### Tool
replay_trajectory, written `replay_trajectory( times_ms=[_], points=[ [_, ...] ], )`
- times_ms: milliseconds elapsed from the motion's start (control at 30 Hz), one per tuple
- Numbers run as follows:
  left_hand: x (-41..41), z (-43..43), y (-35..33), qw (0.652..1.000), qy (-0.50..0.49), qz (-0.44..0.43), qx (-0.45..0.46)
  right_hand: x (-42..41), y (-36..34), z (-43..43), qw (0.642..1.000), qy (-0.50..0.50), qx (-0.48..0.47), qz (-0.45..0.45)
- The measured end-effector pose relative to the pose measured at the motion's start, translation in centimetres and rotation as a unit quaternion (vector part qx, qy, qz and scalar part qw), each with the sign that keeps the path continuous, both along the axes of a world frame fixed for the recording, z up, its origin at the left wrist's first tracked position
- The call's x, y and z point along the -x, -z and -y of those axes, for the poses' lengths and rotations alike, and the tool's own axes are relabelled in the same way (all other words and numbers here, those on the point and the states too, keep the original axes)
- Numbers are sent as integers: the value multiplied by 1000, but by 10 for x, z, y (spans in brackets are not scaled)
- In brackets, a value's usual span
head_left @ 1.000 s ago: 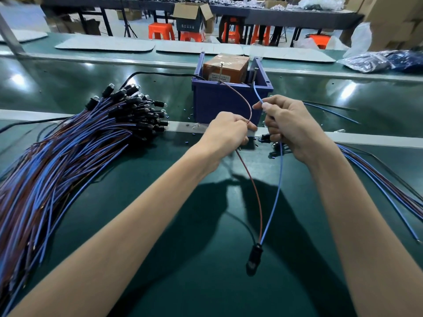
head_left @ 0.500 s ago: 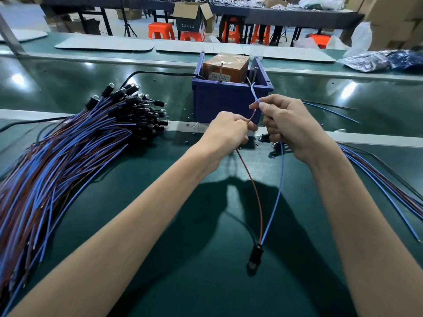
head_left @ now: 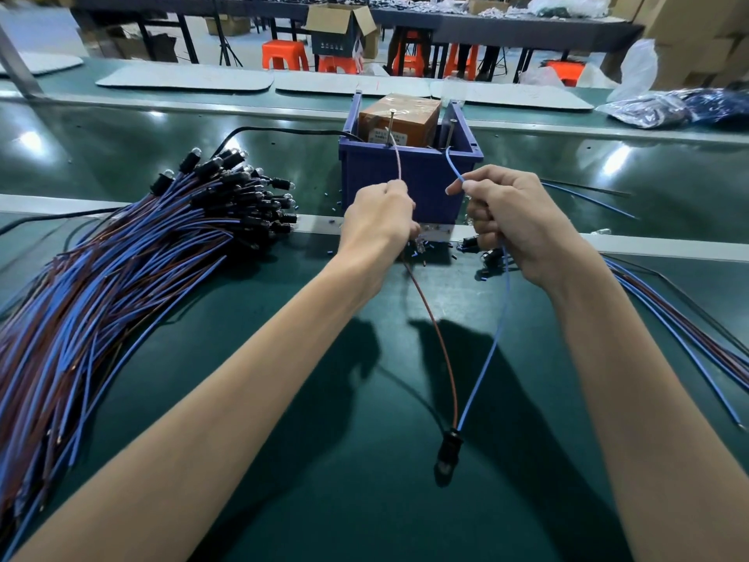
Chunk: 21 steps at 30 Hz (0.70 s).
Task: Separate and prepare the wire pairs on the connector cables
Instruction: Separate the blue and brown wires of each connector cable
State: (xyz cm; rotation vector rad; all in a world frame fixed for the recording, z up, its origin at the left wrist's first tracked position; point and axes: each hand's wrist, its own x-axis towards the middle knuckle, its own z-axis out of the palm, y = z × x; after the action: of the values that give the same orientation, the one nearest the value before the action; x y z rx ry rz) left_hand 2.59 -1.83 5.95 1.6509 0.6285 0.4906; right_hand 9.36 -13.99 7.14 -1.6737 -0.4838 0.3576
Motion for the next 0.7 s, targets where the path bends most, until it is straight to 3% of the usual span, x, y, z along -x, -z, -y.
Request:
replay_trajectory(
  times_ms=[200, 500, 700],
  points=[
    [6, -21, -1, 997, 29, 12, -73, -2, 0, 2, 999, 36, -8, 9],
    [12, -20, -10, 996, 64, 1, -62, 2, -3, 3, 999, -21, -15, 21],
    [9, -25, -9, 1000, 16, 0, -12, -3, 3, 0, 1000, 25, -1, 18]
  ],
)
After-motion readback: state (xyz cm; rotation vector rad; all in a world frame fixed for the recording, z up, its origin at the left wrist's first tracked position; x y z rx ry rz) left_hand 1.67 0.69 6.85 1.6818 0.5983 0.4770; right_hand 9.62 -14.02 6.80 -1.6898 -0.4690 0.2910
